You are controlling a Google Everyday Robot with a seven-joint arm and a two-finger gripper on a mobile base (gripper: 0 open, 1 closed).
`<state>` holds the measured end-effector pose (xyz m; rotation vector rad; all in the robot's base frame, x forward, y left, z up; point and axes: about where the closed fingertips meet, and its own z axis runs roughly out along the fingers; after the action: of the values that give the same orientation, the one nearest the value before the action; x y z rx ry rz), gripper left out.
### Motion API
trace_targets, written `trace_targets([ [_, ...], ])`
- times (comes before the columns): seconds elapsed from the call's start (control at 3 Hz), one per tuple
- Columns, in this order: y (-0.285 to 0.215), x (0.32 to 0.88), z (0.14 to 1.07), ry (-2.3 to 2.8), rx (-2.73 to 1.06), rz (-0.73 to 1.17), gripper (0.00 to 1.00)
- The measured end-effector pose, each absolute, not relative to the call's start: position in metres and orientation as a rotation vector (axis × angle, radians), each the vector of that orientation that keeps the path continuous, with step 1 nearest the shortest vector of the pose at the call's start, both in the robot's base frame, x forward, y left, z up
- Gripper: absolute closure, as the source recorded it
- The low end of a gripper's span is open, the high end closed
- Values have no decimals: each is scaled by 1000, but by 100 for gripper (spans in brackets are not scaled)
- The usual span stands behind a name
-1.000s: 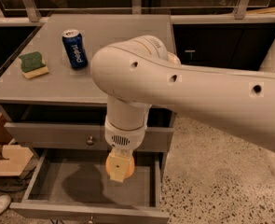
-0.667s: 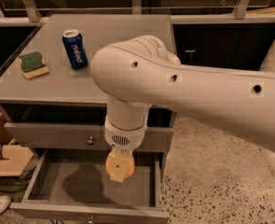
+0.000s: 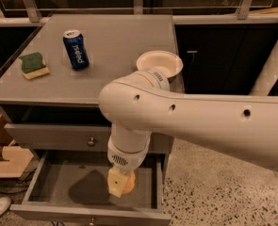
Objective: Place orange into middle drawer
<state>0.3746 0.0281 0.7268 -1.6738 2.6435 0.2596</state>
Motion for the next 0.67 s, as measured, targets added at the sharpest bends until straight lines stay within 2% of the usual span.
trace_targets([
  [0.67,28,377,715,2670,-1604,263,100],
])
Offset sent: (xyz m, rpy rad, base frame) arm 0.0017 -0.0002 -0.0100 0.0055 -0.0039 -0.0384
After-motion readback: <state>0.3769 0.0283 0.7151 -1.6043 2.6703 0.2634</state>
